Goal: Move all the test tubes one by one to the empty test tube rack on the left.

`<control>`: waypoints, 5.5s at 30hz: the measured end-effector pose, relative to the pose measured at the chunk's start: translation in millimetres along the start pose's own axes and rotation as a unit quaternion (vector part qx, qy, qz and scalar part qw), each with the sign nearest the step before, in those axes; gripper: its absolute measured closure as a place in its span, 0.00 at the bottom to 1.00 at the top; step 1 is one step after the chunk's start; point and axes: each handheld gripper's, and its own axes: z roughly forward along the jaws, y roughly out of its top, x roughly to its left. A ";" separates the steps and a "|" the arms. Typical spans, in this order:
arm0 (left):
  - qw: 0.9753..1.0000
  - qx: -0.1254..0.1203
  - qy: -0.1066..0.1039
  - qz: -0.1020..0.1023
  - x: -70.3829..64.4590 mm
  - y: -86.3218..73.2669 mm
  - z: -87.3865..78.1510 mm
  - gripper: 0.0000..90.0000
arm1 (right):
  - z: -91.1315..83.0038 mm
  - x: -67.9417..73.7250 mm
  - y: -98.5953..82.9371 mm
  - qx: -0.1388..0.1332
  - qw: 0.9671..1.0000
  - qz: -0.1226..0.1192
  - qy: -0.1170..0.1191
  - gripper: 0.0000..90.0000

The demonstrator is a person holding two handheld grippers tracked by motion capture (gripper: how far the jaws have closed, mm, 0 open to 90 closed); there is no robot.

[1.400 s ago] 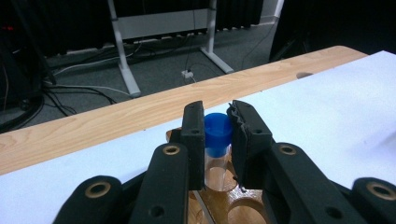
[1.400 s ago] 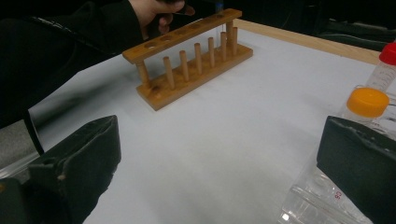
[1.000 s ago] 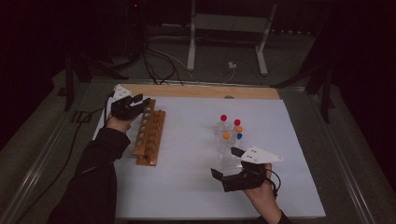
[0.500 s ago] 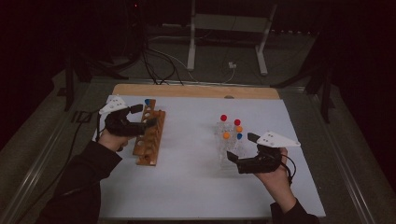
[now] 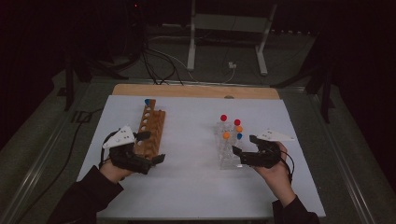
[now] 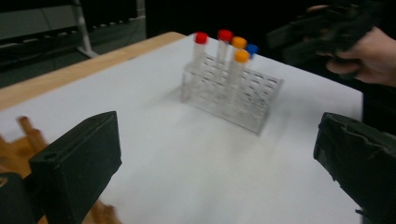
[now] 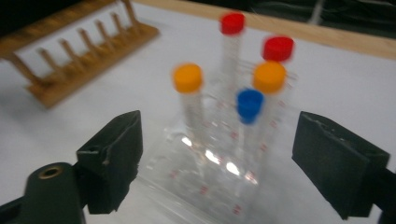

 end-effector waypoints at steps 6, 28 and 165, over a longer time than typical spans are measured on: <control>1.000 0.011 -0.021 -0.005 -14.0 -14.0 1.5 0.02 | 6.4 -3.7 -3.0 0.019 0.999 0.008 -0.031 0.39; 0.998 0.042 -0.038 0.005 -30.3 -37.4 9.5 0.02 | 35.5 -0.7 0.4 0.077 0.994 0.013 -0.071 0.82; 0.987 0.054 -0.125 0.083 -48.5 43.8 94.4 0.86 | 4.9 107.1 8.3 0.030 0.988 -0.105 0.107 0.78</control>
